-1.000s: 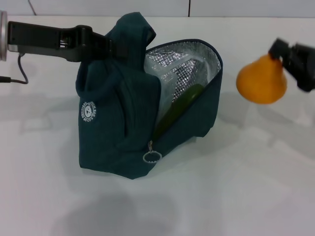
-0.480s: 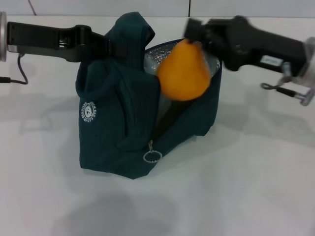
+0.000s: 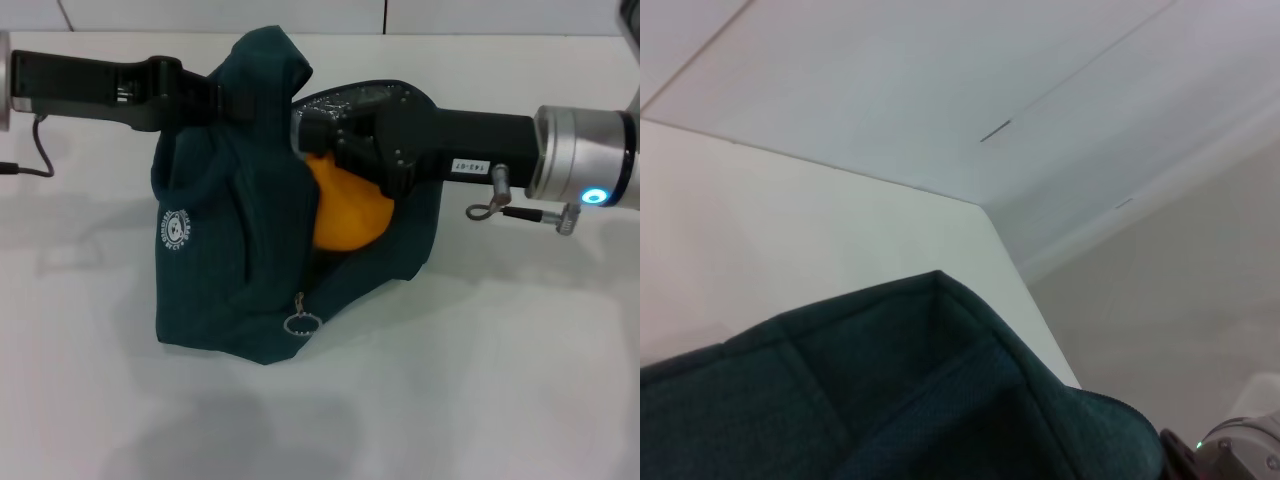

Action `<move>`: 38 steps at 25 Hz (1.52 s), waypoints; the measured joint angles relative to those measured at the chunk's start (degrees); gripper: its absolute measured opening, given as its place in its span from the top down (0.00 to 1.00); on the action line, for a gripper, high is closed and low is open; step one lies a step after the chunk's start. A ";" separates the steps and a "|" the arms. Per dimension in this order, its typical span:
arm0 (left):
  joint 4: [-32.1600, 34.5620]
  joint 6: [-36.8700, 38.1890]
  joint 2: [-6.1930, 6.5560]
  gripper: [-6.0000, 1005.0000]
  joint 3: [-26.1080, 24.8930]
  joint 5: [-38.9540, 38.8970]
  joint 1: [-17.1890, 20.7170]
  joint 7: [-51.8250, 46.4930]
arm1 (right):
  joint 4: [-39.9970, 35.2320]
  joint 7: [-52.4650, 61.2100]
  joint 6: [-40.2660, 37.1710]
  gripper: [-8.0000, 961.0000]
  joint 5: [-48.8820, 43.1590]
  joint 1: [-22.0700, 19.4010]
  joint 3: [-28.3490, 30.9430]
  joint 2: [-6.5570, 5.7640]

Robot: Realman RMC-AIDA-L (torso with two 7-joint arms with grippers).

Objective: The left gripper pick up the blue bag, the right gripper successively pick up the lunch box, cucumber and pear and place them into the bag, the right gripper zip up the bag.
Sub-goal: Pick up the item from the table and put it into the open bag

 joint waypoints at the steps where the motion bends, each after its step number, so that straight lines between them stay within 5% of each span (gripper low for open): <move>1: 0.00 0.01 0.01 0.95 0.00 -0.02 0.14 0.00 | -0.12 0.05 0.23 0.93 0.09 0.08 -0.58 0.00; 23: 0.02 0.20 0.50 0.95 0.01 -0.05 0.43 -0.02 | -0.19 0.29 3.63 0.90 4.63 -1.03 -2.03 0.00; 29: 0.02 0.22 0.57 0.95 0.01 -0.05 0.59 -0.22 | -0.59 0.40 2.98 0.65 7.57 -3.55 -1.74 -0.43; 38: 0.02 0.47 0.63 0.95 0.01 -0.06 0.57 -0.24 | 2.33 16.42 2.60 0.42 13.42 -16.61 4.56 -1.31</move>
